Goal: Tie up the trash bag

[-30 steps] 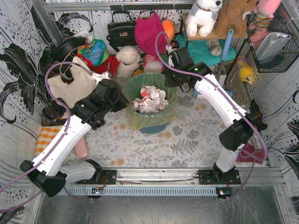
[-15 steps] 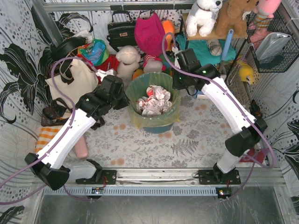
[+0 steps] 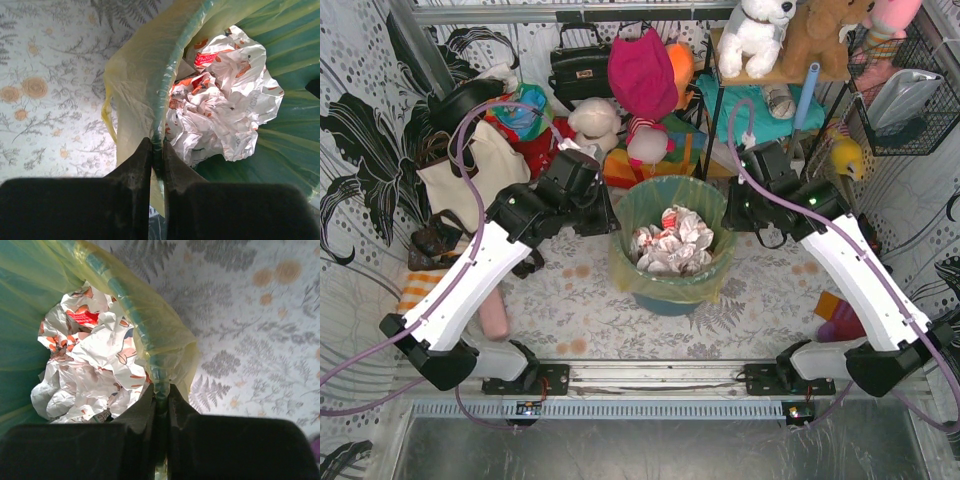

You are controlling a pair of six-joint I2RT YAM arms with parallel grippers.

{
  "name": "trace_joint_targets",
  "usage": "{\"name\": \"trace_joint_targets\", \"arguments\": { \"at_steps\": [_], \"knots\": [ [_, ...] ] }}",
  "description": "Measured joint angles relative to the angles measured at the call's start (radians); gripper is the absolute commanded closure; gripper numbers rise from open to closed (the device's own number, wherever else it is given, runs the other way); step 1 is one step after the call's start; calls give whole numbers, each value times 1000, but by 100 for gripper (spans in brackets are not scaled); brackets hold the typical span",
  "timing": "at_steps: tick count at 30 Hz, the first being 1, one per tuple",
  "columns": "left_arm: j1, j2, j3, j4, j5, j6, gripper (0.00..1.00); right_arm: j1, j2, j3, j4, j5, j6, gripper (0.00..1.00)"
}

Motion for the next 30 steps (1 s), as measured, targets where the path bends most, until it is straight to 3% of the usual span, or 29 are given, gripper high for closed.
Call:
{"name": "trace_joint_targets", "arguments": {
  "at_steps": [10,12,14,19,25,28,30],
  "knots": [
    [-22,-45,-101,-32,59,-12,99,17,-74,-163,6,-61,83,100],
    [-22,-61,-121,-21,65,-18,86,19,-84,-173,11,-63,87,100],
    [-22,-74,-136,-12,71,-21,68,21,-87,-176,14,-64,90,88],
    [-30,-86,-140,-6,101,-17,42,23,-82,-171,16,-74,100,59],
    [-35,-91,-110,0,101,-8,36,27,-78,-104,18,-67,108,48],
    [-35,-98,-73,1,58,-5,37,28,-95,-71,18,-23,108,47],
    [-35,-118,-56,1,17,-3,31,27,-119,-61,15,21,109,49]
  ]
}}
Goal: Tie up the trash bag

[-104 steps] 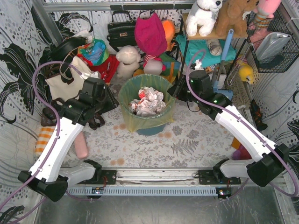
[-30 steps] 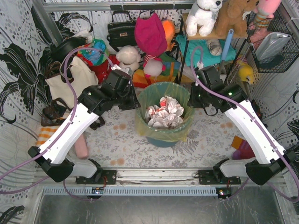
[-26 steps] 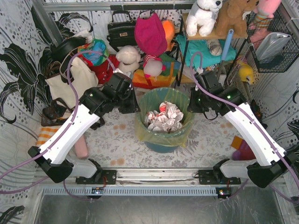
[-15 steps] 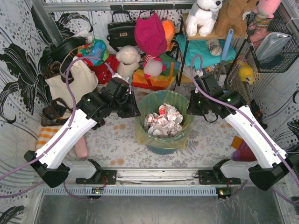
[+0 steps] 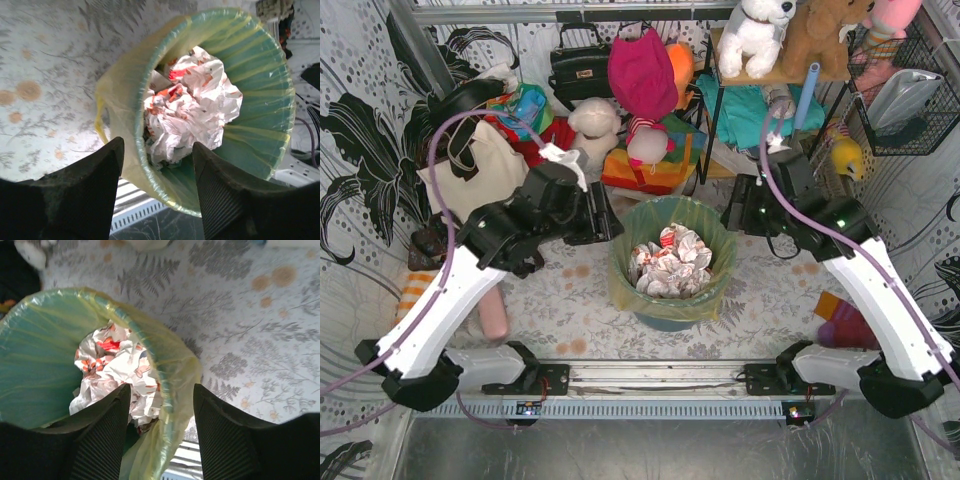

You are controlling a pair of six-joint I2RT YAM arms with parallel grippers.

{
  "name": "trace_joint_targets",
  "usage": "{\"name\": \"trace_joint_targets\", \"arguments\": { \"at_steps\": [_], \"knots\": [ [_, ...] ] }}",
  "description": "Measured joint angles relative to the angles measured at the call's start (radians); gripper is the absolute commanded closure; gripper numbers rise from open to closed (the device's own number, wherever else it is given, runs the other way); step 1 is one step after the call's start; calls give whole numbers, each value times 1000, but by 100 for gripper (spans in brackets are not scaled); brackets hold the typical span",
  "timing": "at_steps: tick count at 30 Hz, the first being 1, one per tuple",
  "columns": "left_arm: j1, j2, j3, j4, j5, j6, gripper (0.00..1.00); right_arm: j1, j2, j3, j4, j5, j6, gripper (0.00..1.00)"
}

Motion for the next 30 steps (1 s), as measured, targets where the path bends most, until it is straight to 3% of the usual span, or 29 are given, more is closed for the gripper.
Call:
{"name": "trace_joint_targets", "arguments": {
  "at_steps": [6,14,22,30],
  "knots": [
    [52,-129,-35,26,-148,-14,29,0,-116,1,-21,175,9,51],
    [204,-283,-442,135,-164,-64,30,-38,-242,-157,-31,307,18,52],
    [256,-314,-833,363,45,-89,34,-247,-277,-499,31,124,3,58],
    [256,-310,-994,585,222,-90,40,-259,-398,-691,143,-35,44,62]
  ]
}}
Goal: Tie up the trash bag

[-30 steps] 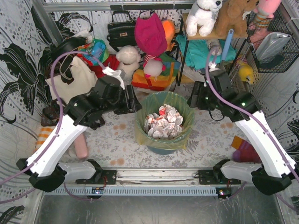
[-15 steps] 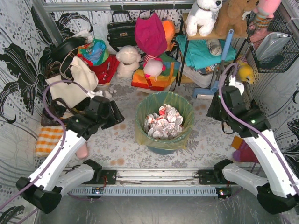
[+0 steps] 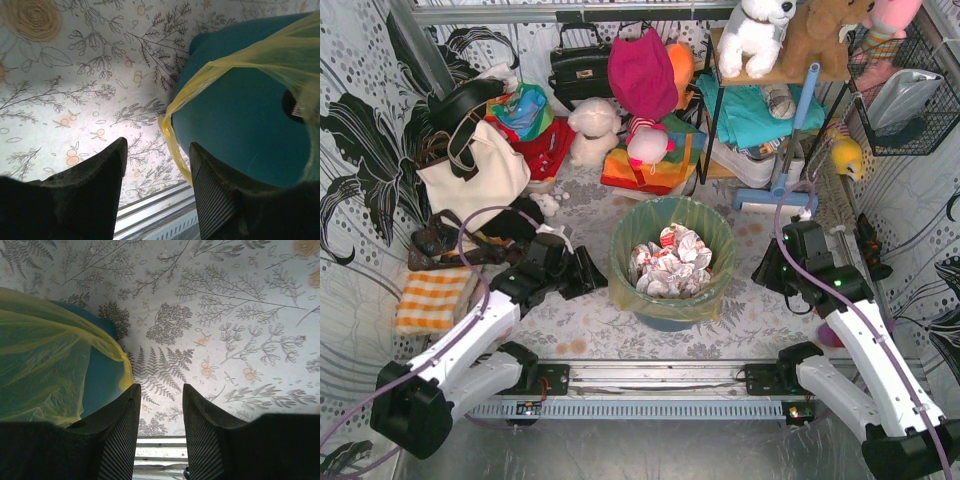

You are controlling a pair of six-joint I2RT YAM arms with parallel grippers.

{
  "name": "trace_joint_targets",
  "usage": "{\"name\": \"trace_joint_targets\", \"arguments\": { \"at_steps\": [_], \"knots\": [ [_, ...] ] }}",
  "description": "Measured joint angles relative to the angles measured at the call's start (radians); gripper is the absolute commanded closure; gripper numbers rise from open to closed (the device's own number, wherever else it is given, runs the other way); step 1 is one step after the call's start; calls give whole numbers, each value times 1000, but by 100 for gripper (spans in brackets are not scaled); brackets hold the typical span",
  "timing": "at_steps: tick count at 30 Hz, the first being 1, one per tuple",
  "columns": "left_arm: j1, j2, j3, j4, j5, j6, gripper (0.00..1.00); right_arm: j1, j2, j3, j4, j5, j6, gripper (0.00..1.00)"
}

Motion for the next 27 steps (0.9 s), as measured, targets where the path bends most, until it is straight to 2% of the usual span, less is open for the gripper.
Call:
{"name": "trace_joint_targets", "arguments": {
  "at_steps": [8,18,27],
  "knots": [
    [0,109,-77,153,106,3,44,0,-86,-112,70,-50,53,66],
    [-28,242,-93,298,177,9,45,0,-106,-191,148,-100,80,69],
    [-81,340,-93,330,165,17,57,0,-111,-284,224,-160,106,70]
  ]
}}
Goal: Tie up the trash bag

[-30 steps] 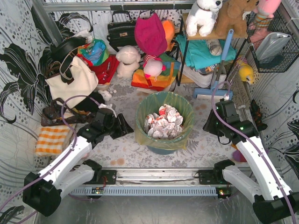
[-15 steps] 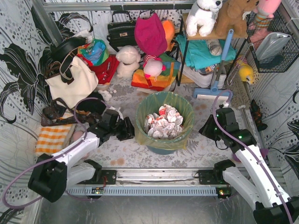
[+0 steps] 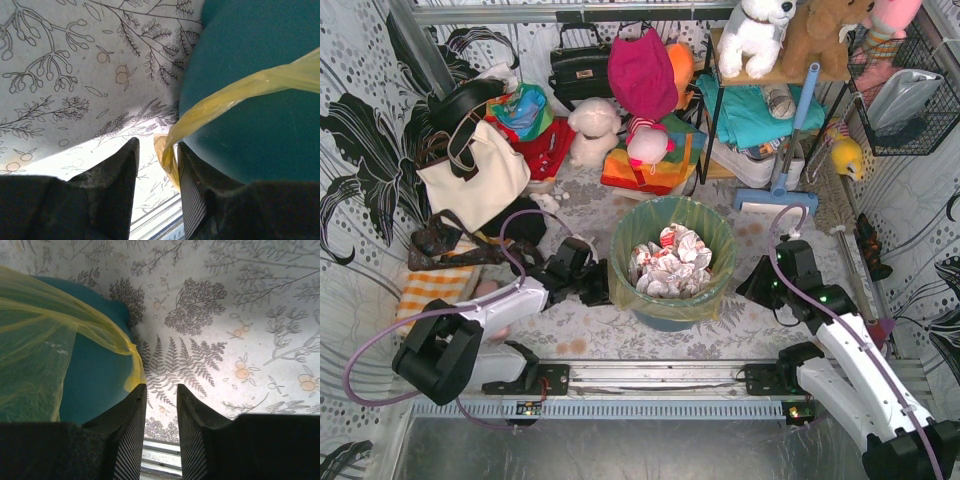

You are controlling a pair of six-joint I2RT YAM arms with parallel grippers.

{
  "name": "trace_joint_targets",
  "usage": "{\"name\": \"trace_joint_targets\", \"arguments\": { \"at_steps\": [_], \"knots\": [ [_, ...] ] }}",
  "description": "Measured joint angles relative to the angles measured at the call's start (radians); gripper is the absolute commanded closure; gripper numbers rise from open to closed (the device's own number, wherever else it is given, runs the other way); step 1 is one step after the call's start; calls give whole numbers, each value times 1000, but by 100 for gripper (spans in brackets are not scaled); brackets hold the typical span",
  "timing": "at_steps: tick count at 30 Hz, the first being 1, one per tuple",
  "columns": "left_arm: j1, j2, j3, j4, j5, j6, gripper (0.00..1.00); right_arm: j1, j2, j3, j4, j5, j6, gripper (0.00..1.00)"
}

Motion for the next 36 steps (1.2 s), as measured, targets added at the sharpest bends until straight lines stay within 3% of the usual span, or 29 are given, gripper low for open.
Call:
{"name": "trace_joint_targets", "arguments": {
  "at_steps": [16,29,36],
  "knots": [
    [-6,-8,20,-37,-58,17,56,0,-18,-217,293,-214,116,63],
    [-13,24,78,-69,-60,37,55,0,165,-321,553,-323,179,65],
    [-18,61,80,-75,-61,42,55,0,255,-328,601,-336,174,68]
  ]
}}
